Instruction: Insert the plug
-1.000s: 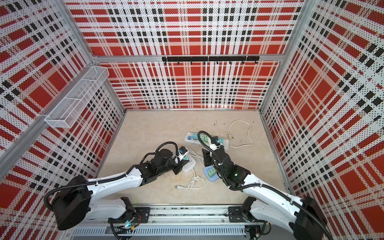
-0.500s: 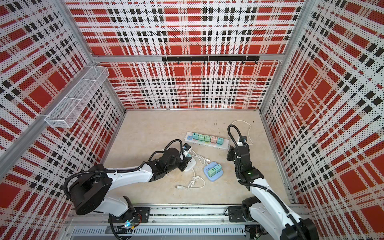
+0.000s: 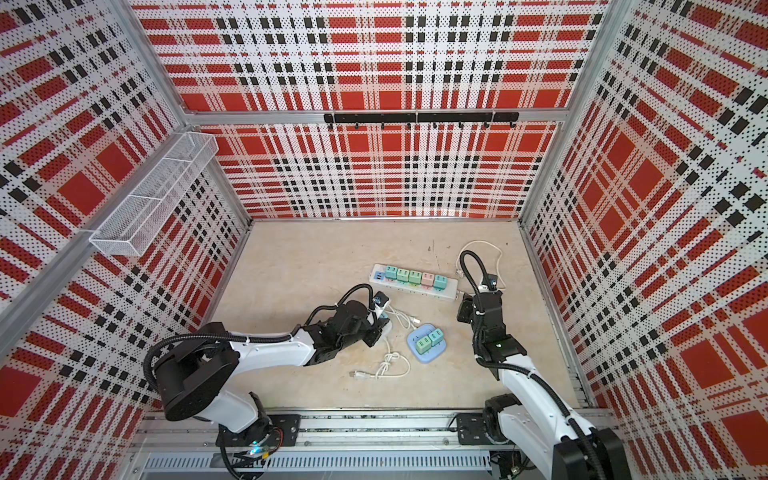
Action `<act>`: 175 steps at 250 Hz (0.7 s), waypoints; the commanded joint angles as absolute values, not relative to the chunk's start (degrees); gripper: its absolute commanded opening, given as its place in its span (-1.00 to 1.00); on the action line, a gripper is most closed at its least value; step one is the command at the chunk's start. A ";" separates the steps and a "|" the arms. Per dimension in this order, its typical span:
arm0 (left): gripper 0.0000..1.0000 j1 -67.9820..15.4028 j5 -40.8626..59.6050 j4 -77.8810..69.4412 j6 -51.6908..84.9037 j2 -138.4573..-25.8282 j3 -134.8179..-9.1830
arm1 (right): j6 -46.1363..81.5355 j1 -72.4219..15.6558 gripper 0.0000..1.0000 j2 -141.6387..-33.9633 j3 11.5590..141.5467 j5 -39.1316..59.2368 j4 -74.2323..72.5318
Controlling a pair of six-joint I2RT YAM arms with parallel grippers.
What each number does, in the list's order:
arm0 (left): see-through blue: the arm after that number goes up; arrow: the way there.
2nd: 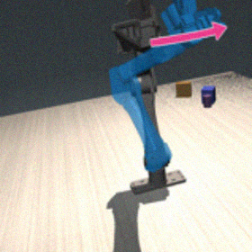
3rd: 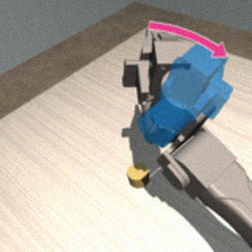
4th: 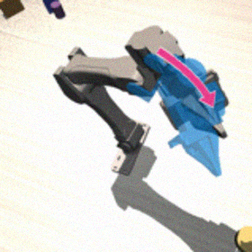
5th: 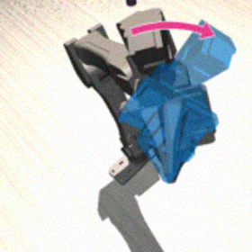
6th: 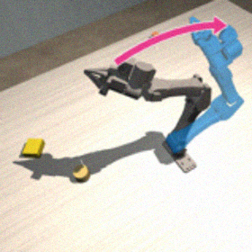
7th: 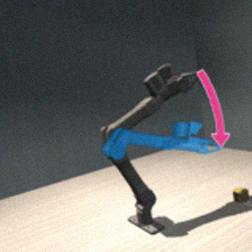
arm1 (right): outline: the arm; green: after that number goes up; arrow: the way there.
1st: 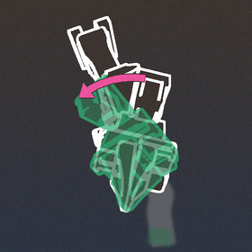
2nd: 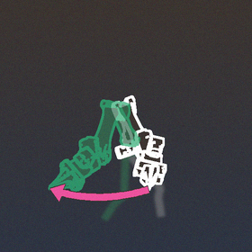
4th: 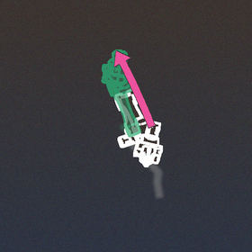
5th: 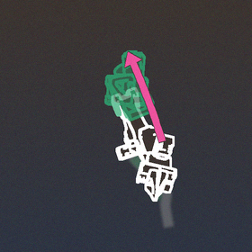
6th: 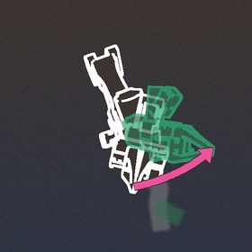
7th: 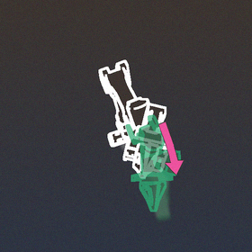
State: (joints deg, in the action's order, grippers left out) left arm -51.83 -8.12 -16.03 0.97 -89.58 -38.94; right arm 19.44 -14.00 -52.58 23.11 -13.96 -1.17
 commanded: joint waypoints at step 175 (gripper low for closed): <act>-1.00 -52.21 -9.66 -12.86 -0.96 -90.38 -40.67 | 18.54 -13.57 -0.12 -51.91 22.37 -12.82 -4.35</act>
State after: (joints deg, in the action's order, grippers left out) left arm -51.83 -9.23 -15.66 -0.51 -89.65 -38.98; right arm 19.09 -13.98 -52.58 23.11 -13.17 -1.54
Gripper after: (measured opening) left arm 0.302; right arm 0.440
